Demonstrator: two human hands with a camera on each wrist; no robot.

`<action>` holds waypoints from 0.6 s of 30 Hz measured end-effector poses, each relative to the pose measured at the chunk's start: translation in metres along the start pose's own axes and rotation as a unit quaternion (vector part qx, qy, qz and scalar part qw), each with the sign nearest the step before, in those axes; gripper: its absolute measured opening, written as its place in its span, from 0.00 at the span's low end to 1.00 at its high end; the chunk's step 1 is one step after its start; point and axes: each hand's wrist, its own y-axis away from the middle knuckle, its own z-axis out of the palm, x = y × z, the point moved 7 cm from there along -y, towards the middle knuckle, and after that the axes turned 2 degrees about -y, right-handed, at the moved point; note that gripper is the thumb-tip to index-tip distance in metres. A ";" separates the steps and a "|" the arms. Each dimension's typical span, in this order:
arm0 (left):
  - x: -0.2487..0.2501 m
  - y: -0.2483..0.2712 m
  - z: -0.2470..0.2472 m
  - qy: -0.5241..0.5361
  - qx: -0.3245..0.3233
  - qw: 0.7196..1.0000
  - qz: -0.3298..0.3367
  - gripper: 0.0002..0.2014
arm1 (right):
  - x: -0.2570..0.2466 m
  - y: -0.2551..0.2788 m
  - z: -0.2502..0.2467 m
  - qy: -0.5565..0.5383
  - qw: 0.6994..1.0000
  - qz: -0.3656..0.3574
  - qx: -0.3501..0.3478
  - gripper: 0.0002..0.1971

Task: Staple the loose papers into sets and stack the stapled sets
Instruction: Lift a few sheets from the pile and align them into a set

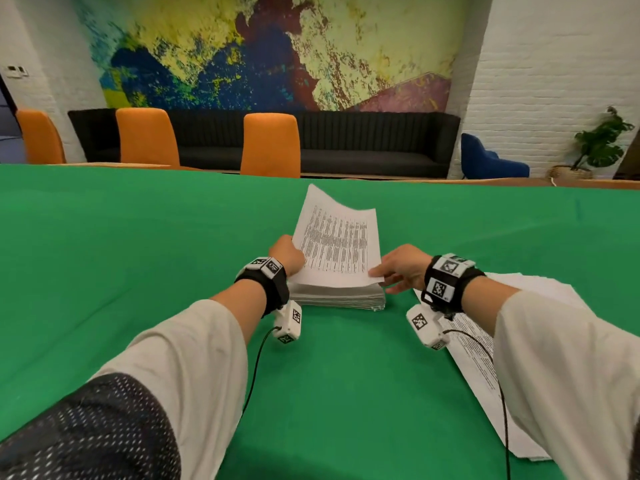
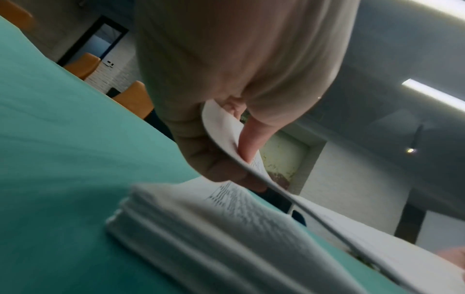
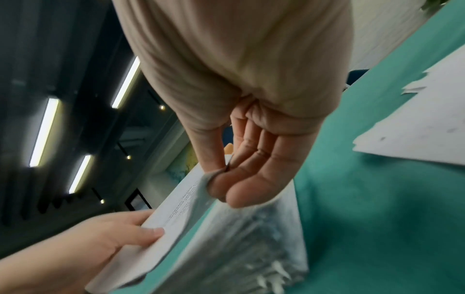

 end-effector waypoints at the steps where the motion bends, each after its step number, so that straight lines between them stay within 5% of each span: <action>1: -0.004 -0.003 0.005 -0.017 -0.008 1.000 -0.005 0.16 | 0.004 -0.002 0.003 0.012 1.000 0.004 0.004 0.12; 7: -0.001 0.014 0.003 -0.107 -0.050 0.993 -0.003 0.25 | 0.017 -0.012 0.010 0.070 0.997 -0.006 0.018 0.19; 10: 0.004 0.031 -0.007 -0.201 -0.109 0.973 0.021 0.33 | 0.008 -0.008 0.002 0.148 0.986 -0.060 0.057 0.20; 13: 0.000 0.045 -0.013 -0.237 -0.158 0.958 0.037 0.36 | 0.000 0.000 0.005 0.217 0.967 -0.124 0.044 0.31; 18: -0.009 0.056 -0.005 -0.297 -0.183 0.936 0.049 0.33 | 0.008 0.012 0.023 0.325 0.934 -0.147 -0.007 0.22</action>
